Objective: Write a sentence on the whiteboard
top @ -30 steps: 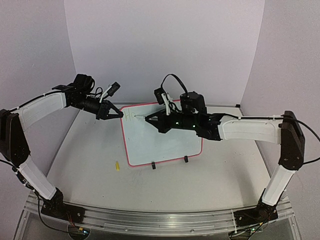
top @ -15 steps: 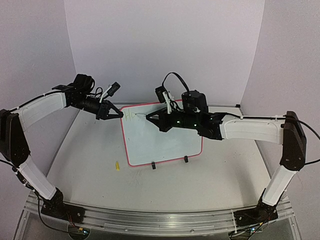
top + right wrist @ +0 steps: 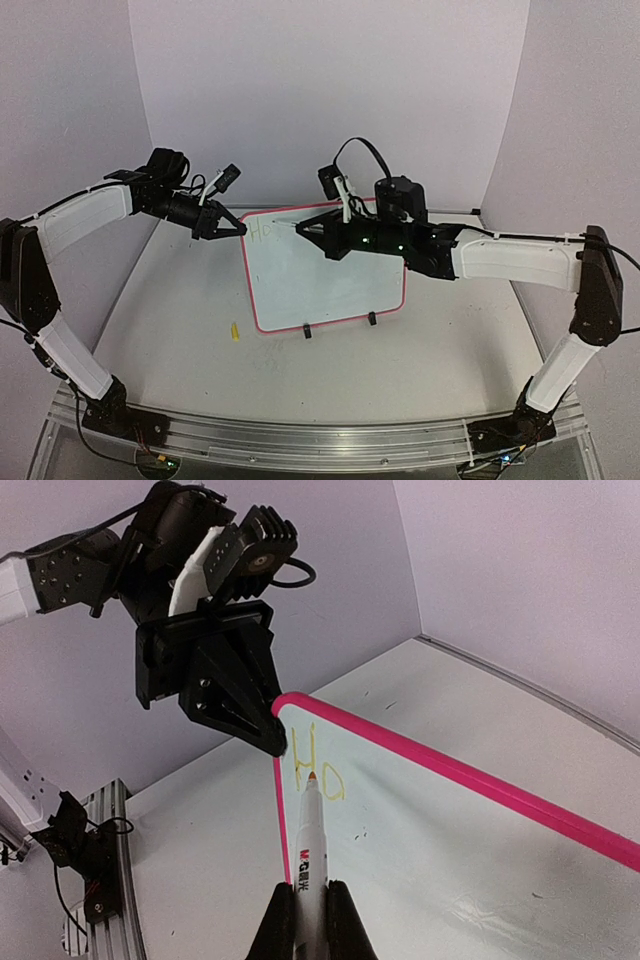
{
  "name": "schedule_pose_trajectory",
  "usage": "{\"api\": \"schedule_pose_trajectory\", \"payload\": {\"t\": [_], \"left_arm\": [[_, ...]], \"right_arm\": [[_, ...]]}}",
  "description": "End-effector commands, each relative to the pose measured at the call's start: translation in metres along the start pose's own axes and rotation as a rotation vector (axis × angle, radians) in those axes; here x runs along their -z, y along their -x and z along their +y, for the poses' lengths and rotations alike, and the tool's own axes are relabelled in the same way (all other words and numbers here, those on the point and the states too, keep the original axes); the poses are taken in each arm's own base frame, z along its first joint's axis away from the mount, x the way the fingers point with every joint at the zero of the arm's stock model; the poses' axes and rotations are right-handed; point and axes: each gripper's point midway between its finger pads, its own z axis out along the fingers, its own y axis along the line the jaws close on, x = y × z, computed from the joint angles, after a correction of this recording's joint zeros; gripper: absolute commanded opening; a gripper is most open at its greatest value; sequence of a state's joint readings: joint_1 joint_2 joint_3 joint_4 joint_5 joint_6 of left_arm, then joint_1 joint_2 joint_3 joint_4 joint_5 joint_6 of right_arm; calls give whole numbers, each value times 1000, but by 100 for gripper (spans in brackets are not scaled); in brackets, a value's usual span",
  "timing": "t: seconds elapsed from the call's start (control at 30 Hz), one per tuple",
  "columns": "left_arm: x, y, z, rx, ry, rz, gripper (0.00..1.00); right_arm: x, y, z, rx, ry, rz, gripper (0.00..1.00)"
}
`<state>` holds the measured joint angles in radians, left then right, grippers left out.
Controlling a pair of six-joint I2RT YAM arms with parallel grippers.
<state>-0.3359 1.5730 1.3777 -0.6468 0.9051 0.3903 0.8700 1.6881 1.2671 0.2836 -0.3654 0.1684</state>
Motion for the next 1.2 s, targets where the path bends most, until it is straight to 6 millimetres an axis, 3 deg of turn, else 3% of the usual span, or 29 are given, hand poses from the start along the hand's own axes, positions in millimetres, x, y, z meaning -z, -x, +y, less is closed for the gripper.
{"api": "schedule_pose_trajectory", "payload": {"t": [0.0, 0.7, 1.17], "left_arm": [[6, 7, -8, -36, 14, -6, 0], [4, 6, -9, -36, 11, -1, 0], [4, 5, -8, -34, 14, 2, 0]], "right_arm": [[-5, 13, -6, 12, -29, -41, 0], [-12, 11, -23, 9, -95, -38, 0], [-16, -54, -32, -91, -97, 90, 0]]}}
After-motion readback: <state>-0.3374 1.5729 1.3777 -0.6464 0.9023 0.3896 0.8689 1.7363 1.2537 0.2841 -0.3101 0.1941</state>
